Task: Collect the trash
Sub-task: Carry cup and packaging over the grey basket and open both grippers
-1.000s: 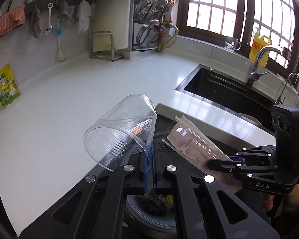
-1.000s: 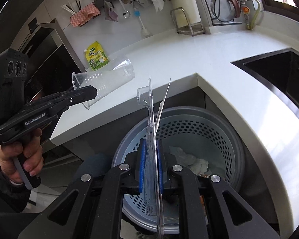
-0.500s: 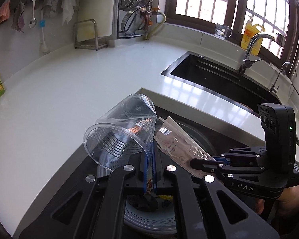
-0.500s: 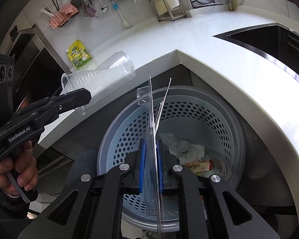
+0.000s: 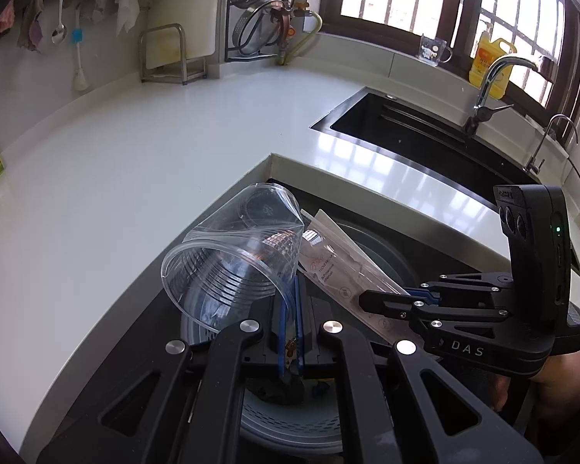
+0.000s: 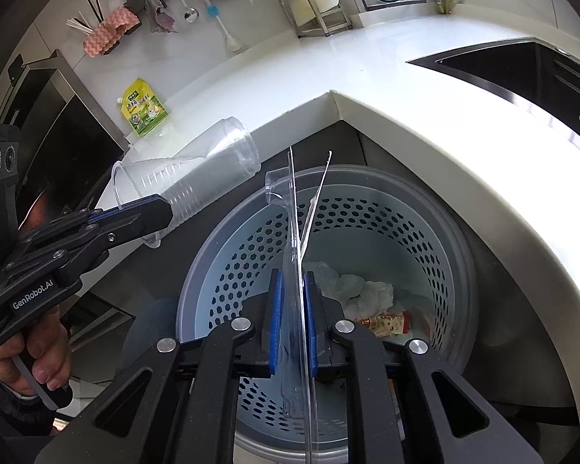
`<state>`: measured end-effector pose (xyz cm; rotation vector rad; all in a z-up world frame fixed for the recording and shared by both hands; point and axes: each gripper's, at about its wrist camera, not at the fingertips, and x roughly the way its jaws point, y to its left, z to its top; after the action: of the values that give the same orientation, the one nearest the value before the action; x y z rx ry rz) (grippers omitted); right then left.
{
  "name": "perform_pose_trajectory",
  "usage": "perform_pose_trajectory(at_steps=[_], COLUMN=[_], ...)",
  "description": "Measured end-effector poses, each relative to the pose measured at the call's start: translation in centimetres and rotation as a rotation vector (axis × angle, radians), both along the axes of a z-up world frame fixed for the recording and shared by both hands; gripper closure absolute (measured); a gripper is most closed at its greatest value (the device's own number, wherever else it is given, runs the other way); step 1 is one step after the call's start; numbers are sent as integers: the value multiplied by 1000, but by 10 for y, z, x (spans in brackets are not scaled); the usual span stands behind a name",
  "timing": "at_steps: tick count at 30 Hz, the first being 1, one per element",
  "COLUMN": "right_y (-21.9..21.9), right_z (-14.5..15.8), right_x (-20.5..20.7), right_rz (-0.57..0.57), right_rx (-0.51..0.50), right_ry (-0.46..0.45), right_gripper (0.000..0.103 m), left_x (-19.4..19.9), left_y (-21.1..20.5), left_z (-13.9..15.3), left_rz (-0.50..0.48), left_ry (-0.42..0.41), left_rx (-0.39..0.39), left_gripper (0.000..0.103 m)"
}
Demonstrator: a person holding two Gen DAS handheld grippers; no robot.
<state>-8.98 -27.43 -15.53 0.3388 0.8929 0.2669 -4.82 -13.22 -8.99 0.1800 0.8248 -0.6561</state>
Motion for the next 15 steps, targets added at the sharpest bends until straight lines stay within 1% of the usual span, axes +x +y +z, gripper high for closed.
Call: perform_pose_trajectory(at_steps=[9, 15], right_y=[4, 1], right_z=[-11, -13], right_x=[5, 9], right_rz=[7, 6], right_rx=[-45, -79], right_ry=[53, 54], right_gripper=[92, 92], left_x=[3, 5], left_y=[-2, -4], left_z=[-23, -41], left_rz=[3, -5], left_ry=[62, 106], left_rx=[21, 43], left_gripper=[99, 99])
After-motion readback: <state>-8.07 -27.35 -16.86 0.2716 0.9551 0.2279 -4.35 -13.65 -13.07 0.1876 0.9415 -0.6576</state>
